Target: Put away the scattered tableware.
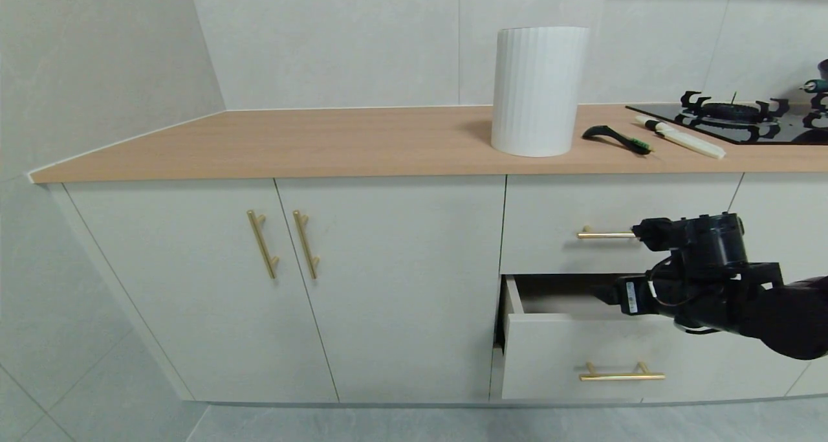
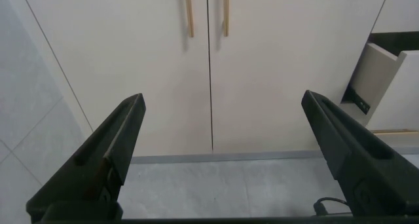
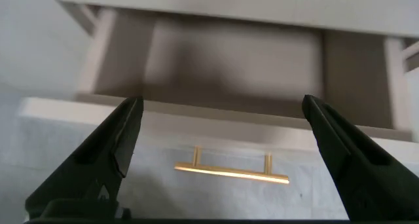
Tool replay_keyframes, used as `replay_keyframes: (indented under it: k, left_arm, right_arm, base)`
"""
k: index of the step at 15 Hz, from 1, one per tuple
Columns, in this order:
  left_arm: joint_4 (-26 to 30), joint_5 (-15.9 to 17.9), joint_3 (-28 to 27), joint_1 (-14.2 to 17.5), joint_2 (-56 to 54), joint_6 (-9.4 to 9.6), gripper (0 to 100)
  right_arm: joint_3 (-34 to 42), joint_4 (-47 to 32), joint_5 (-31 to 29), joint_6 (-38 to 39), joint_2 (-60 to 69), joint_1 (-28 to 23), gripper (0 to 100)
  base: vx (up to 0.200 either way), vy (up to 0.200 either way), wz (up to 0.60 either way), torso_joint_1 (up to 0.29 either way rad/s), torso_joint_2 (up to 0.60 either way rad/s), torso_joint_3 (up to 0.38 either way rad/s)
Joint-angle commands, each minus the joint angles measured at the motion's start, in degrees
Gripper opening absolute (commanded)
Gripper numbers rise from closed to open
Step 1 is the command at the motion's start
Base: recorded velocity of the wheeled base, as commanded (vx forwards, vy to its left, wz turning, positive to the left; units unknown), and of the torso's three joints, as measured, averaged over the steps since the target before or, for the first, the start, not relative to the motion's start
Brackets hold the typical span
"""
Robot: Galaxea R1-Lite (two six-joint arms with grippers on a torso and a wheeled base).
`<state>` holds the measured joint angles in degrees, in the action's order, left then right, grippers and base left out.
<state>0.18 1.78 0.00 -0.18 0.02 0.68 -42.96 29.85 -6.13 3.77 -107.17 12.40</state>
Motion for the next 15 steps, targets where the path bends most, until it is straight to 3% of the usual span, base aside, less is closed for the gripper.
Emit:
replay_keyframes:
  k: [1, 11, 15]
  left_arm:
    - [-0.01, -0.02, 0.0, 0.01, -0.02, 0.02, 100]
    - [-0.01, -0.02, 0.0, 0.01, -0.02, 0.02, 100]
    - [-0.01, -0.02, 0.0, 0.01, -0.02, 0.02, 100]
  right_arm:
    - [-0.46, 0.12, -0.02, 0.28, -4.54, -0.53, 100]
    - [-0.9, 1.17, 0.24, 0.1, -9.73, -0.62, 100]
    - [-0.9, -6.48, 1.91, -0.34, -5.33, -0.44, 100]
  base:
    - [0.0, 0.0, 0.0, 0.0, 0.0, 0.0]
    - [0.0, 0.0, 0.0, 0.0, 0.0, 0.0]
    - [0.0, 0.0, 0.0, 0.0, 0.0, 0.0]
